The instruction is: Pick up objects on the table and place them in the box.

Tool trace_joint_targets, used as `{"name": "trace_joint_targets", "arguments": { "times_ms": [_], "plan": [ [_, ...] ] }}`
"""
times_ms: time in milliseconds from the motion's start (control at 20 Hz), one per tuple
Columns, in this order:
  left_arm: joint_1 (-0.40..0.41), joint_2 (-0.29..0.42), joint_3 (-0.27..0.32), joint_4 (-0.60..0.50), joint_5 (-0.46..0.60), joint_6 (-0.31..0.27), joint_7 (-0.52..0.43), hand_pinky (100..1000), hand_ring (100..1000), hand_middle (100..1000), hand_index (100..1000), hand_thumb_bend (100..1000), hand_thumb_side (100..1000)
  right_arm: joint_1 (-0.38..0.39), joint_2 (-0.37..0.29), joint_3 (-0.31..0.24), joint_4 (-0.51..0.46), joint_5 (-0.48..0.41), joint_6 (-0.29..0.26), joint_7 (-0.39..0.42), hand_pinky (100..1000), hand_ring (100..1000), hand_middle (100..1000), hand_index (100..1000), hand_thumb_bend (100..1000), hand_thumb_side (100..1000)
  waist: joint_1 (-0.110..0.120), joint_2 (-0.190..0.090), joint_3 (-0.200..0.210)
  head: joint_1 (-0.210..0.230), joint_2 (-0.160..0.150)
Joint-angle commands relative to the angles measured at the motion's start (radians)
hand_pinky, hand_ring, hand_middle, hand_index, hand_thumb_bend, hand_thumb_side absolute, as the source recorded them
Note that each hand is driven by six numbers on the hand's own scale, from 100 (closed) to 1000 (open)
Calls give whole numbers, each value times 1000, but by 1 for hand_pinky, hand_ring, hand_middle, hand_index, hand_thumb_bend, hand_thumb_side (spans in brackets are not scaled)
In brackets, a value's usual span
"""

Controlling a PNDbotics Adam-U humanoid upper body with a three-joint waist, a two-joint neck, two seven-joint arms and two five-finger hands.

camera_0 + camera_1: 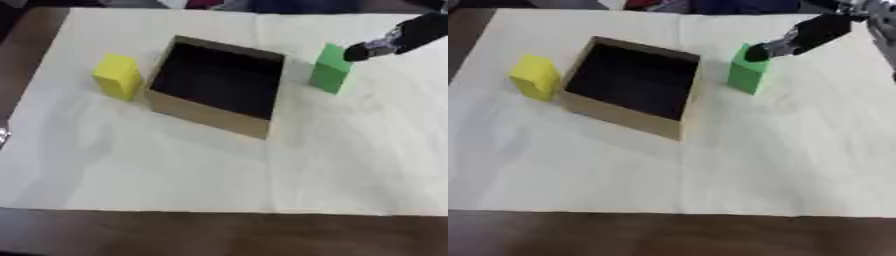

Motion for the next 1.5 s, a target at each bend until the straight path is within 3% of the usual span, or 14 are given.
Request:
{"name": "trace_joint_targets", "arguments": {
  "times_ms": [50,350,650,700,750,1150,1500],
  "plan": [
    [-16,12,3,-15,4,-1,-4,784,820,754,773,250,1000,-32,21,-32,61,73,24,-21,977,947,878,907,802,689,1,-18,4,-19,-7],
    [-23,9,1,-15,6,-2,-3,782,818,751,769,248,1000,-36,49,-45,135,176,34,-54,981,956,884,915,814,701,-2,-10,10,-30,-15],
    [-31,5,-1,-15,7,-3,-4,781,816,747,765,247,1000,-36,64,-68,187,216,46,-60,984,961,886,929,829,705,-4,-3,16,-34,-19],
    [-32,5,-1,-15,8,-3,-4,780,816,747,764,234,1000,-37,67,-74,197,220,48,-63,984,961,884,932,734,675,-4,-2,17,-37,-21],
    [-32,4,-1,-15,8,-3,-4,780,816,746,763,246,1000,-37,71,-81,209,225,50,-66,984,961,882,938,834,698,-3,0,18,-41,-23],
    [-38,-2,-2,-15,10,-4,-3,779,816,742,760,243,1000,-36,93,-133,283,225,31,-67,970,952,860,961,822,635,2,10,26,-56,-38],
    [-44,-8,-4,-15,10,-3,-5,779,816,740,759,239,1000,-32,109,-142,306,206,36,-70,963,947,841,945,812,650,4,19,31,-61,-44]
  ]
}}
